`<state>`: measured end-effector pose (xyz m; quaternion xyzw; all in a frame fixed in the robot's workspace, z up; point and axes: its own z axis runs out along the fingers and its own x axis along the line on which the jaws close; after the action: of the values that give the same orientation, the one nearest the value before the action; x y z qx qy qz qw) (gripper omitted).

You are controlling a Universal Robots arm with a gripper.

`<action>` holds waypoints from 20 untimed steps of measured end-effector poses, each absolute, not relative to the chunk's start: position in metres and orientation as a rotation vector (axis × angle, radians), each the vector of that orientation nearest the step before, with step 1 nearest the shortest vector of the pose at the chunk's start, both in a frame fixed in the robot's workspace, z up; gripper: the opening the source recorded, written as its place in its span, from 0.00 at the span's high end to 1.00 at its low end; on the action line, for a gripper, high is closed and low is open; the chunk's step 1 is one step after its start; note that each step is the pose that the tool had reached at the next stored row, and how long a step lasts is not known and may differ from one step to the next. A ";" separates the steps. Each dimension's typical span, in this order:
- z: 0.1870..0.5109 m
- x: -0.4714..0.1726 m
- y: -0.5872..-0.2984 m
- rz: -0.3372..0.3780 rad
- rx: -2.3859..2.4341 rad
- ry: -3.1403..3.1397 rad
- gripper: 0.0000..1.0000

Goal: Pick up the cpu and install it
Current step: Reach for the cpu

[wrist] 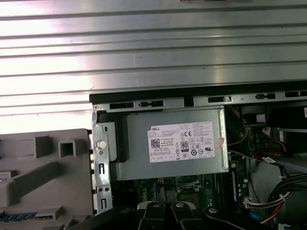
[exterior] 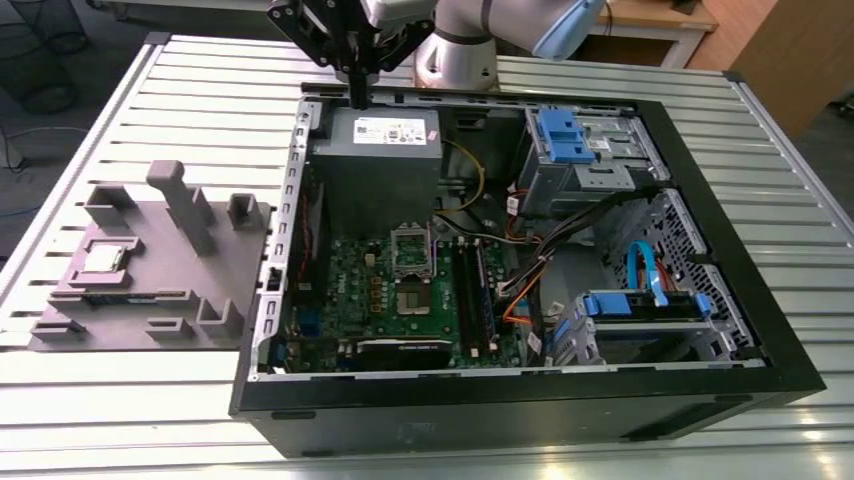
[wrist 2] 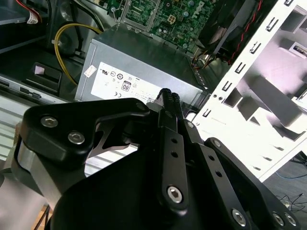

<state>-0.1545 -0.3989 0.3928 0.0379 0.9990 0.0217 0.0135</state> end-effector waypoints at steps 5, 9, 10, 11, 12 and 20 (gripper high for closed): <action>0.393 -0.156 -0.399 0.068 0.118 3.112 0.89; 0.393 -0.159 -0.399 0.068 0.118 3.112 0.89; 0.393 -0.160 -0.399 0.068 0.118 3.112 0.89; 0.393 -0.160 -0.399 0.068 0.118 3.112 0.89; 0.393 -0.161 -0.399 0.068 0.118 3.112 0.89; 0.393 -0.167 -0.399 0.068 0.118 3.112 0.89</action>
<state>-0.1670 -0.3989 0.3928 0.0379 0.9990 0.0217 0.0135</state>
